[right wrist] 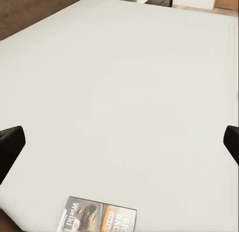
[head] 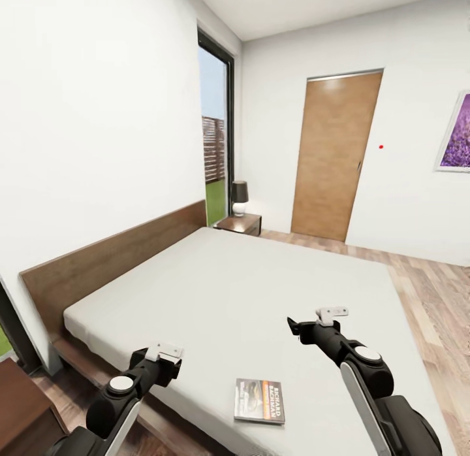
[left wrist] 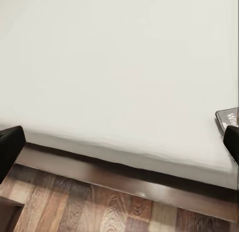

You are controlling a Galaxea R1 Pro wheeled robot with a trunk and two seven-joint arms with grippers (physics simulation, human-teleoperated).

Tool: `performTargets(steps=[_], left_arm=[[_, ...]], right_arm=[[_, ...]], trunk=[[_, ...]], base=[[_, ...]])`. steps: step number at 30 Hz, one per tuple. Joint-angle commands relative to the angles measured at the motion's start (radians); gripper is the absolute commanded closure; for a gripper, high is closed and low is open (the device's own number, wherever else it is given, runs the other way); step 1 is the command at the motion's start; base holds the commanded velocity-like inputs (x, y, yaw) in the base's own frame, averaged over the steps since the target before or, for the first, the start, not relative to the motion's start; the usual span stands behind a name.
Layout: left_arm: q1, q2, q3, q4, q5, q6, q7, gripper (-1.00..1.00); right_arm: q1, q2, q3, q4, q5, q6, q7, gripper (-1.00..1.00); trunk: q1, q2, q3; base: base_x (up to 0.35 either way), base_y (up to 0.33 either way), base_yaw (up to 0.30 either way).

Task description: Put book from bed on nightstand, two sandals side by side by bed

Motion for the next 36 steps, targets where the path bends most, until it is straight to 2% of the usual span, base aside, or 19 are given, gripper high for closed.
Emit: performTargets(steps=[1,10,17,21,36], left_arm=[[-0.001,0.001,-0.003,-0.001,0.006,0.004,0.009,-1.0],[-0.001,0.001,-0.004,0.011,0.006,0.004,0.009,-1.0],[-0.001,0.001,-0.004,0.013,0.006,0.004,0.009,-1.0],[-0.001,0.001,-0.004,0.015,0.006,0.004,0.009,-1.0],[-0.001,0.001,-0.004,0.018,0.006,0.004,0.009,-1.0]], right_arm=[[-0.001,-0.004,0.001,-0.001,-0.002,0.005,0.001,-1.0],[-0.001,-0.02,-0.006,0.001,-0.002,0.004,0.0,-1.0],[-0.001,-0.022,-0.079,0.004,-0.003,0.004,0.002,-1.0],[-0.001,-0.023,-0.1,0.005,-0.002,0.003,0.006,-1.0],[-0.001,-0.023,-0.114,0.008,0.002,0.0,0.016,-1.0]], trunk=[[0.0,-0.001,-0.003],[0.0,-0.001,-0.014],[0.0,-0.001,-0.024],[0.0,-0.001,-0.029],[0.0,-0.001,-0.047]], base=[[0.0,0.0,-0.178],[0.0,0.0,-0.187],[0.0,0.0,-0.192],[0.0,0.0,-0.193],[0.0,0.0,-0.188]])
